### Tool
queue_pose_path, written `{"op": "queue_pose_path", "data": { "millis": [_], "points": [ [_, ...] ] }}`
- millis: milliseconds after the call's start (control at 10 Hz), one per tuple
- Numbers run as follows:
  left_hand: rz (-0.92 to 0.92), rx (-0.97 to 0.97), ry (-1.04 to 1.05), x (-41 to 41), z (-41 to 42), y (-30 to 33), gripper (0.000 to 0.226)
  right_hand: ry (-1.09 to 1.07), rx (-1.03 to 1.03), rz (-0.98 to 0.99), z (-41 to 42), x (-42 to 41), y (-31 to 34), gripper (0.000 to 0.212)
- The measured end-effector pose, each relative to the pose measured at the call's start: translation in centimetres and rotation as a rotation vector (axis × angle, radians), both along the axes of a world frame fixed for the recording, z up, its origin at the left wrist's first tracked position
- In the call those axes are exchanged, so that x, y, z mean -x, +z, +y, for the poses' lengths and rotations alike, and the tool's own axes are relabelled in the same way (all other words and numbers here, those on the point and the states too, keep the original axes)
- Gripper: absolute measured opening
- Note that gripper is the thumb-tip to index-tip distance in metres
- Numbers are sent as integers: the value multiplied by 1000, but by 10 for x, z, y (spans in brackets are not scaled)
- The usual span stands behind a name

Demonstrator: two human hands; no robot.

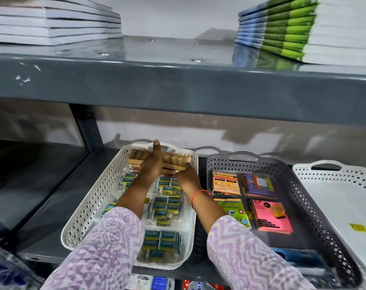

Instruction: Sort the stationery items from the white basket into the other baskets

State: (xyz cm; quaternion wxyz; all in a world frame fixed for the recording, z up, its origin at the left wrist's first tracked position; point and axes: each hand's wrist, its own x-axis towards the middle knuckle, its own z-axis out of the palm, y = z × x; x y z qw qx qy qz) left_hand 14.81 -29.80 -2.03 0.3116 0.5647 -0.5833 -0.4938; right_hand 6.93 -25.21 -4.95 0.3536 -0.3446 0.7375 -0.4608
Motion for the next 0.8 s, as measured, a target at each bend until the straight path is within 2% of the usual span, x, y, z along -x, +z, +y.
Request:
{"op": "queue_pose_path", "data": {
  "millis": [100,200,500,600,700,800],
  "points": [
    [102,-41,35,-2,10,18,85,-5,-9,-14,7,2,13,49],
    [193,-81,11,-2,8,17,71,-18,-8,-13,6,8,16,48],
    [271,-31,-20,0,10,14,67,-42,-27,0,8,9,19,47],
    [288,35,15,-3,14,15,58,-58,-3,2,11,8,21,48],
    [237,143,-1,-10,17,14,58,-79,-3,-6,19,11,27,57],
    [137,240,-51,-17,19,7,82,-127,50,13,35,18,33,56]
  ]
}}
